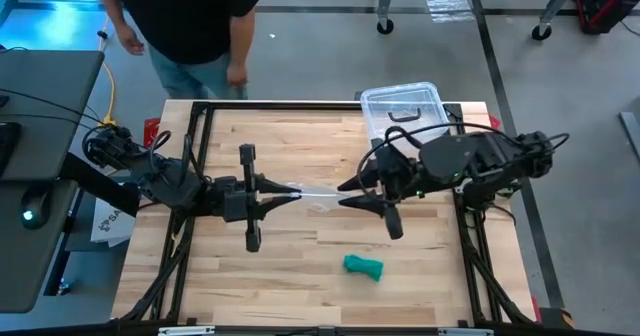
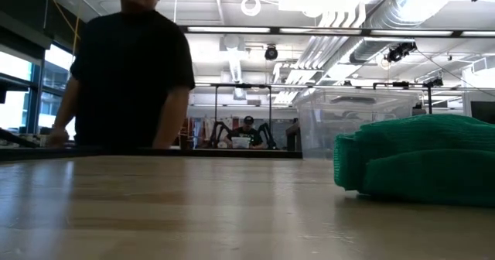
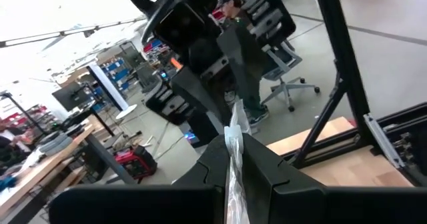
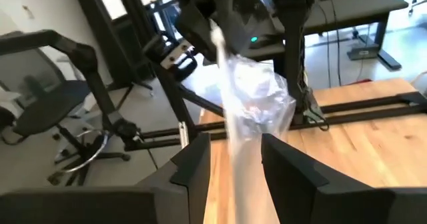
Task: Roll bandage
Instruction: Open the transparent zip bag
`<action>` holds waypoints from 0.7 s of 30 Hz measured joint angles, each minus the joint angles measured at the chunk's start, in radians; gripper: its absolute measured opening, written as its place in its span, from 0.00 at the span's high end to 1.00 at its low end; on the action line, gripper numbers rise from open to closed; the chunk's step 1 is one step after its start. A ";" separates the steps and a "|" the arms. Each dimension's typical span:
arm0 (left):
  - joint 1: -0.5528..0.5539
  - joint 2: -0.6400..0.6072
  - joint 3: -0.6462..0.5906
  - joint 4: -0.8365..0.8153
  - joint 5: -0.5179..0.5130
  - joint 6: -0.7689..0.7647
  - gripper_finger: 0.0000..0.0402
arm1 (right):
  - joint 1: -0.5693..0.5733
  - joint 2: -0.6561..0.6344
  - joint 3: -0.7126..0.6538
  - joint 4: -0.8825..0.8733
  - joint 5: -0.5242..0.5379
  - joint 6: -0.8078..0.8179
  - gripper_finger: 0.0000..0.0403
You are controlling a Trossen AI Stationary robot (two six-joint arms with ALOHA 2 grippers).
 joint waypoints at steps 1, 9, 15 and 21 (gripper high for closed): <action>0.000 0.000 0.000 0.000 0.003 -0.002 0.96 | 0.000 0.003 0.000 -0.001 0.009 0.000 0.69; 0.000 0.000 0.000 0.000 0.005 -0.003 0.96 | 0.000 0.004 0.000 0.001 0.041 0.007 0.71; 0.000 0.000 0.000 0.000 0.006 -0.002 0.96 | -0.016 0.011 0.000 0.067 -0.030 0.092 0.83; 0.000 0.000 0.001 -0.004 0.029 -0.003 0.96 | -0.041 0.040 0.000 0.151 -0.108 0.101 0.91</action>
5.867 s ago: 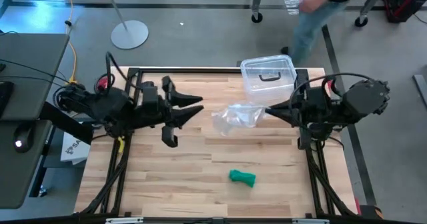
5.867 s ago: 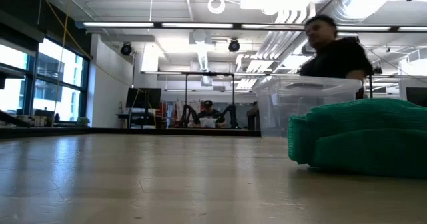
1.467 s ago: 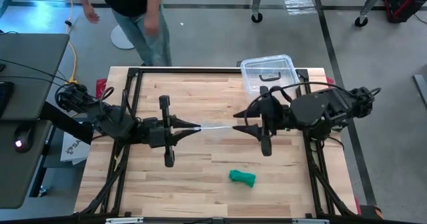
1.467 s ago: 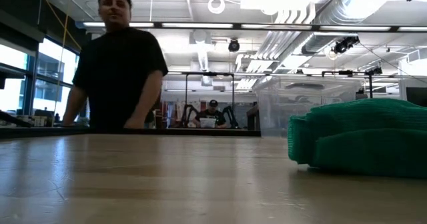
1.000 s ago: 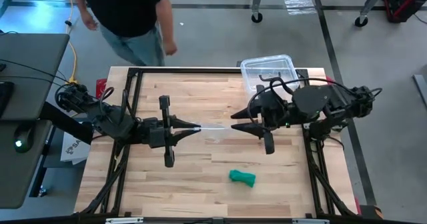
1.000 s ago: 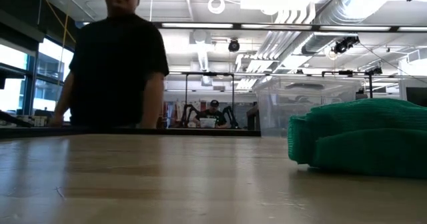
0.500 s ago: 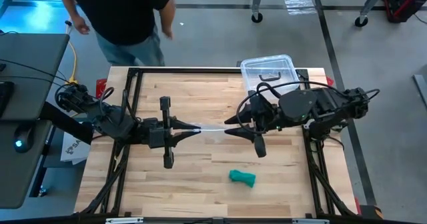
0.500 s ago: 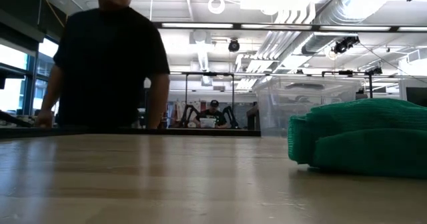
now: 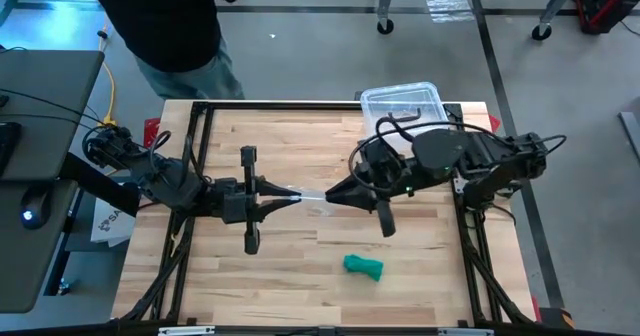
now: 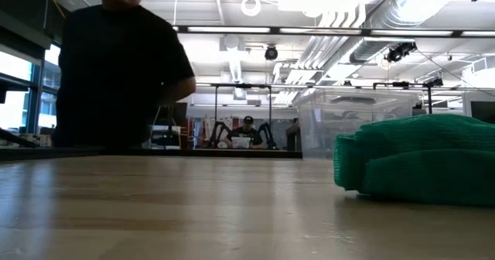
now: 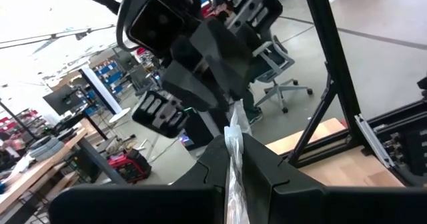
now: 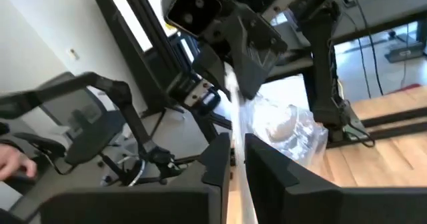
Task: Roll bandage
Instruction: Open the transparent zip bag
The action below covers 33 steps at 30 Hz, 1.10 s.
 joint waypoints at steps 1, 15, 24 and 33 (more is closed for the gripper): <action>0.000 0.000 0.000 -0.004 0.000 0.000 0.96 | -0.005 0.006 0.000 -0.004 0.000 0.000 0.91; 0.000 0.000 0.000 -0.011 0.030 -0.026 0.96 | -0.054 0.017 0.000 -0.068 -0.024 0.061 0.91; 0.000 0.000 0.000 -0.016 0.075 -0.052 0.96 | -0.064 0.014 0.000 -0.092 0.064 0.012 0.91; 0.000 0.000 0.000 -0.032 0.076 -0.053 0.96 | -0.023 0.014 0.000 -0.089 0.010 -0.126 0.91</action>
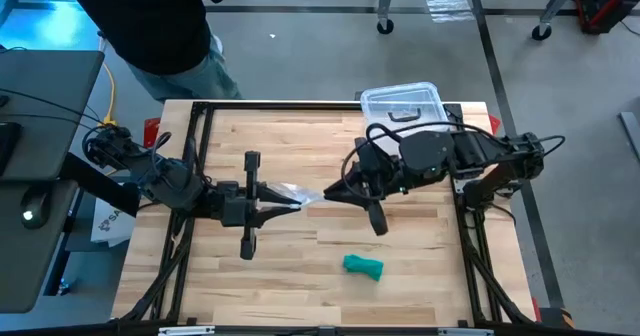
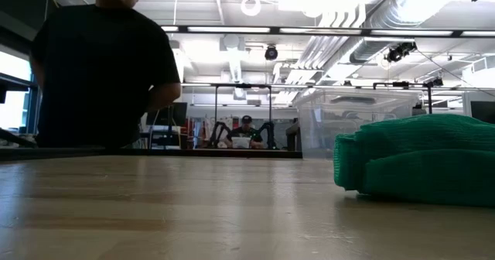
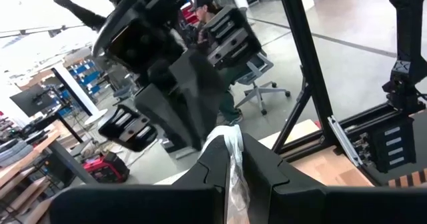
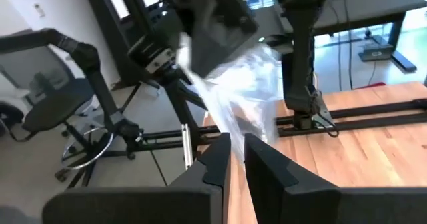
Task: Roll bandage
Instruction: Open the transparent zip bag
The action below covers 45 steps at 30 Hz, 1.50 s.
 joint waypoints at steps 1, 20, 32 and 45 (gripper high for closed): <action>0.000 0.000 0.000 -0.003 0.000 0.000 0.96 | 0.003 0.000 0.000 0.001 -0.001 -0.006 0.91; 0.000 0.000 0.000 -0.010 0.002 -0.025 0.96 | -0.003 -0.013 0.000 0.077 0.018 -0.061 0.91; 0.000 0.000 0.000 -0.020 0.003 -0.025 0.96 | 0.008 -0.017 0.000 0.045 -0.037 -0.106 0.79; 0.000 0.000 0.000 -0.025 0.002 -0.024 0.96 | 0.006 -0.012 0.000 -0.012 -0.027 -0.103 0.66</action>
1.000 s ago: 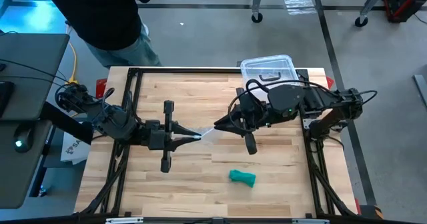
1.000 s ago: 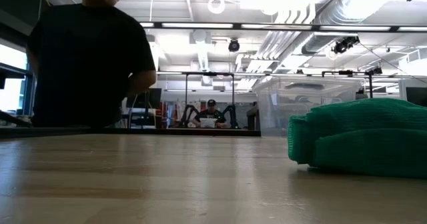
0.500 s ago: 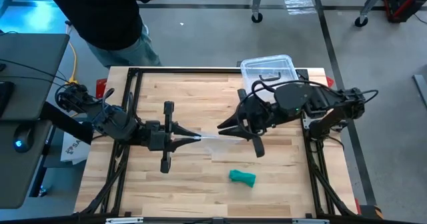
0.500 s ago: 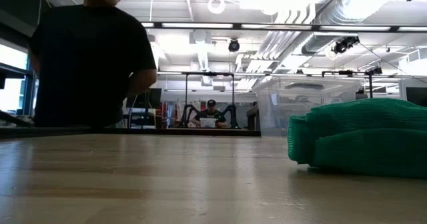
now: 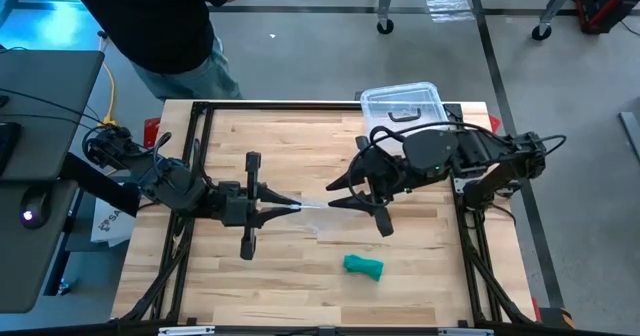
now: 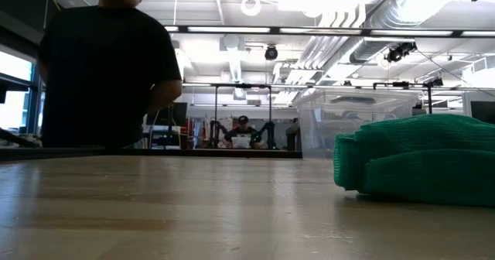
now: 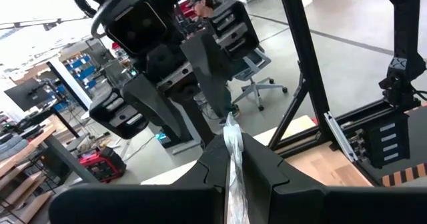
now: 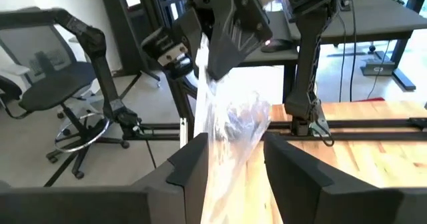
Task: Roll bandage
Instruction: Open the transparent zip bag
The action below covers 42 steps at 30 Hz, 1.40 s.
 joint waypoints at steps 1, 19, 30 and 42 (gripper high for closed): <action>0.000 0.000 0.000 0.000 0.000 0.000 0.96 | 0.000 0.000 0.000 -0.006 0.000 0.000 0.66; 0.000 0.000 0.000 0.001 -0.001 0.000 0.96 | 0.000 0.005 0.000 0.035 -0.062 -0.007 0.66; 0.000 0.000 0.000 0.001 -0.001 0.000 0.96 | 0.000 0.008 0.000 0.010 -0.046 0.000 0.66; -0.001 0.001 -0.001 0.036 -0.113 -0.065 0.96 | 0.004 -0.010 0.000 -0.054 -0.010 -0.005 0.66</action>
